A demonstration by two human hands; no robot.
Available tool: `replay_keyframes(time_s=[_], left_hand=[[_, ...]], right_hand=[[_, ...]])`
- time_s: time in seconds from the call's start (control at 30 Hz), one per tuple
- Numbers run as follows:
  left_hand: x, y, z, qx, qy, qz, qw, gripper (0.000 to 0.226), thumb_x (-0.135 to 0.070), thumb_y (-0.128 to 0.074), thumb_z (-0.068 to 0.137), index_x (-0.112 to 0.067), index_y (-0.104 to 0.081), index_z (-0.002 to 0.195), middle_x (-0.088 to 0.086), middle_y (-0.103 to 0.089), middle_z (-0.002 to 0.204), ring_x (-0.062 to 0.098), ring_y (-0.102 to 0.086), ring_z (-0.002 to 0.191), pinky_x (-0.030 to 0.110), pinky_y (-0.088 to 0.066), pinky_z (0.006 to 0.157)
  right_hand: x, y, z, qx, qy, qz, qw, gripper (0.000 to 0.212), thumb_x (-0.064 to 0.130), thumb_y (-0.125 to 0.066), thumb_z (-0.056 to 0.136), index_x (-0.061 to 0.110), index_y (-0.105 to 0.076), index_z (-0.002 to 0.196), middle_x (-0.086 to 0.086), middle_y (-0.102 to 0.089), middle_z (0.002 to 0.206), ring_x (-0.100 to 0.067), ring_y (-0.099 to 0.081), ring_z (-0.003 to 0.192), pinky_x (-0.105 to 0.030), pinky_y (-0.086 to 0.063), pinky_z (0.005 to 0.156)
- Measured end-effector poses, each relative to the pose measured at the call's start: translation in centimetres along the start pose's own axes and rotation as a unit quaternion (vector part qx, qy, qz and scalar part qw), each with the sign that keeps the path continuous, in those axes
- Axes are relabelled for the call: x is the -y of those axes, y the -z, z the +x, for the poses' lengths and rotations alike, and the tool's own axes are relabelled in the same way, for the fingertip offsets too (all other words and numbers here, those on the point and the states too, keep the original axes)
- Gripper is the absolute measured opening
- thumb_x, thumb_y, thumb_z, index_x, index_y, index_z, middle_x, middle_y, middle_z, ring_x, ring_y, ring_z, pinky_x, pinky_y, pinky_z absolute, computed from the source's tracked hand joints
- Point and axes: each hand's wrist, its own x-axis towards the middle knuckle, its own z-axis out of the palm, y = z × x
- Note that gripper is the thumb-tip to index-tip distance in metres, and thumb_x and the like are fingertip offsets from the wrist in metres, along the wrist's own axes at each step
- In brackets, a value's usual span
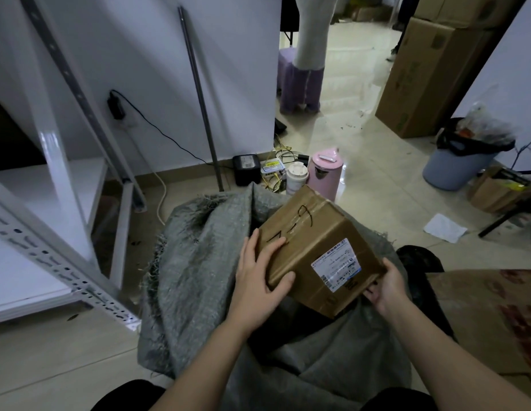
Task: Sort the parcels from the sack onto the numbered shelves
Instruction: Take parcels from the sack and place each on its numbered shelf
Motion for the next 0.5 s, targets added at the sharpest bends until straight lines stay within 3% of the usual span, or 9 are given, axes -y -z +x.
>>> replay_keyframes(time_s=[0.1,0.17,0.27,0.33,0.43,0.5], left_hand=[[-0.3,0.5,0.4,0.013,0.019,-0.003,1.000,0.055,-0.069,-0.054,0.068,-0.052,-0.032,0.116,-0.013,-0.010,0.157,0.011,-0.014,0.145,0.041,-0.019,0.116],[-0.4,1.0,0.7,0.035,0.064,0.014,0.997,0.080,-0.077,-0.053,0.059,-0.045,-0.024,0.127,-0.010,-0.014,0.157,0.014,-0.021,0.142,0.041,-0.018,0.115],[-0.3,1.8,1.1,0.094,0.118,0.069,0.986,0.121,-0.087,-0.047,0.049,-0.041,0.003,0.149,-0.005,-0.018,0.156,0.018,-0.018,0.141,0.042,-0.017,0.111],[-0.2,2.1,1.5,0.118,0.129,0.085,0.981,0.128,-0.089,-0.048,0.045,-0.040,0.008,0.150,-0.004,-0.018,0.157,0.018,-0.017,0.142,0.044,-0.016,0.113],[0.1,2.3,1.9,0.152,0.146,0.000,0.978,0.132,-0.081,-0.063,0.046,-0.038,0.006,0.151,-0.006,-0.011,0.157,0.012,-0.015,0.143,0.038,-0.015,0.116],[0.2,2.5,2.0,0.148,0.176,-0.069,0.971,0.128,-0.069,-0.074,0.055,-0.033,0.001,0.152,-0.005,-0.014,0.156,0.011,-0.021,0.141,0.030,-0.020,0.113]], right_hand=[[0.0,-0.1,0.2,-0.011,0.026,-0.020,0.999,0.035,0.043,-0.039,0.100,0.018,-0.062,0.109,-0.008,-0.061,0.130,-0.019,-0.060,0.089,-0.036,-0.043,0.094],[0.1,-0.2,0.1,-0.018,0.043,-0.038,0.998,0.042,0.040,-0.037,0.101,0.014,-0.056,0.128,-0.010,-0.061,0.127,-0.024,-0.059,0.102,-0.036,-0.042,0.094],[0.3,-0.7,-0.1,-0.023,0.056,-0.063,0.996,0.045,0.040,-0.034,0.102,0.012,-0.053,0.133,-0.010,-0.061,0.125,-0.024,-0.057,0.105,-0.032,-0.042,0.083],[0.5,-1.2,-0.2,-0.016,0.057,-0.068,0.996,0.047,0.042,-0.032,0.103,0.011,-0.053,0.131,-0.010,-0.060,0.127,-0.025,-0.056,0.102,-0.031,-0.042,0.077],[1.2,-2.0,-0.6,0.008,0.079,-0.066,0.995,0.056,0.051,-0.034,0.101,0.010,-0.051,0.135,-0.009,-0.060,0.123,-0.020,-0.057,0.090,-0.029,-0.042,0.062],[1.9,-2.3,-0.6,0.036,0.100,-0.042,0.993,0.060,0.055,-0.036,0.098,0.012,-0.048,0.138,-0.007,-0.058,0.128,-0.018,-0.058,0.093,-0.027,-0.045,0.066]])
